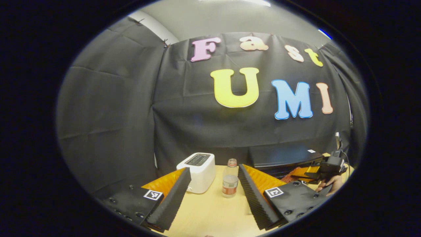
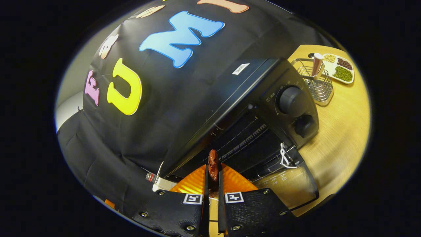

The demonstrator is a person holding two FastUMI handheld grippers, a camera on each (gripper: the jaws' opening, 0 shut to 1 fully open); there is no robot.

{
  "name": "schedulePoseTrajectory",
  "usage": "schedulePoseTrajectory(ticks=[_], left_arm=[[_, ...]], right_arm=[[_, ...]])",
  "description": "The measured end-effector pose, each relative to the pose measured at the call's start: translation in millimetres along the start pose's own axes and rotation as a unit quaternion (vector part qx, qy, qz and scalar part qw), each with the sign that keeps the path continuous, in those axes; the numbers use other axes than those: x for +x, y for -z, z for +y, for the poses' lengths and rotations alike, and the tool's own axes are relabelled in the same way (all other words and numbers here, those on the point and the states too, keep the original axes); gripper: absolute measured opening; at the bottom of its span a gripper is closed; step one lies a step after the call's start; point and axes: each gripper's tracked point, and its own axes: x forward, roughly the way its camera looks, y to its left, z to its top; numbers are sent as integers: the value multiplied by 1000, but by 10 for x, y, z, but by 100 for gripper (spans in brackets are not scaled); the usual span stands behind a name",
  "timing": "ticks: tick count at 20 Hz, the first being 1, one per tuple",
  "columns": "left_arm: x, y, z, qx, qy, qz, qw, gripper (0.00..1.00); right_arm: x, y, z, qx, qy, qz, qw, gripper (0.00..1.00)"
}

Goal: Open the electric oven with the left hand, put the food in, and close the electric oven.

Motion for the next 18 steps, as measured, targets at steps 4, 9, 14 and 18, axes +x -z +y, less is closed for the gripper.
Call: schedulePoseTrajectory(ticks=[4,9,14,18], left_arm=[[38,45,49,5,-4,7,1000,99],[67,103,62,7,-6,14,1000,99],[107,148,55,5,-6,19,1000,97],[116,141,-8,8,-1,18,1000,100]], right_arm=[[172,-77,-29,8,-4,-21,1000,11],[286,-121,-167,-17,12,-32,999,11],[314,-152,-300,-63,45,-42,996,16],[308,-227,-472,-83,83,-47,992,30]])
